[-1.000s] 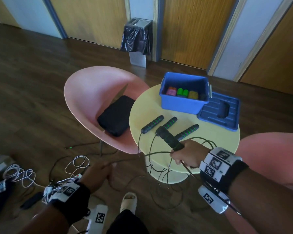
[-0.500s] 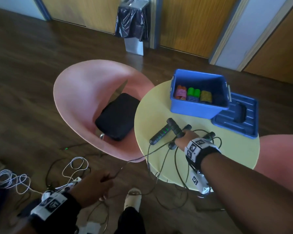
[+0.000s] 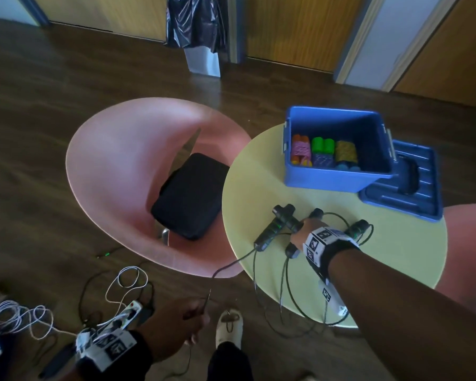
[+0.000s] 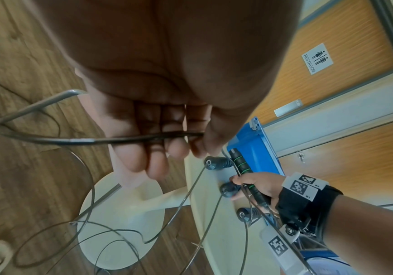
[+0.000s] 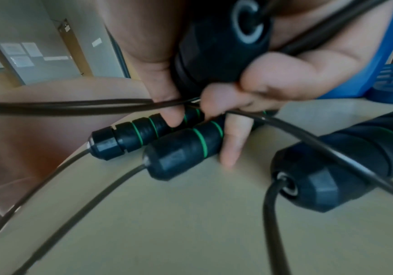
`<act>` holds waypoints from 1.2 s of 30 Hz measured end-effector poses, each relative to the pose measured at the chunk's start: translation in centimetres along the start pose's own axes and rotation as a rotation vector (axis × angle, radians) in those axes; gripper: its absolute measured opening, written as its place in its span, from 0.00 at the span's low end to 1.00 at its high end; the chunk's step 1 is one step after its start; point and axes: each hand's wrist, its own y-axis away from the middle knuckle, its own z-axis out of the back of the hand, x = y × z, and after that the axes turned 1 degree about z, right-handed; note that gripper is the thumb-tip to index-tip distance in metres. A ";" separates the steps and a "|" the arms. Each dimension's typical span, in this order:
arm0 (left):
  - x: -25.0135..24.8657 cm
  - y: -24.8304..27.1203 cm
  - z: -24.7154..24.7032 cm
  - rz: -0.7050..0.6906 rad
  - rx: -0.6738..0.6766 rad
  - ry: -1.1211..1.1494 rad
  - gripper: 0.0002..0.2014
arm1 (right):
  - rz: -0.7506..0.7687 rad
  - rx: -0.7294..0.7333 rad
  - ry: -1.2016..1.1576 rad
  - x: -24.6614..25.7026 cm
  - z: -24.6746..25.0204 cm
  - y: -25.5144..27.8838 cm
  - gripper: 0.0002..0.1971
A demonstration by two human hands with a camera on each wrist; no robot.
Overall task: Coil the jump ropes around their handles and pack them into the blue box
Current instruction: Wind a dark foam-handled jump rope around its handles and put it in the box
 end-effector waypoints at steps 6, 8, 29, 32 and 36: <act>-0.7 0.8 -1.9 -0.018 -0.040 0.004 0.13 | 0.103 -0.068 -0.133 -1.5 2.0 4.4 0.05; -0.7 1.5 -2.8 -0.046 -0.063 -0.006 0.13 | 0.189 -0.123 -0.171 -2.6 2.7 7.4 0.04; -18.5 7.4 -20.5 -0.486 0.187 0.376 0.34 | 0.686 -0.123 -0.733 -19.0 3.4 28.1 0.08; -19.8 7.3 -23.6 -0.411 0.233 0.433 0.27 | 0.647 -0.066 -0.856 -21.5 3.2 29.0 0.09; -19.6 7.0 -25.8 -0.310 0.272 0.288 0.22 | 0.619 0.100 -0.978 -25.0 2.0 29.5 0.16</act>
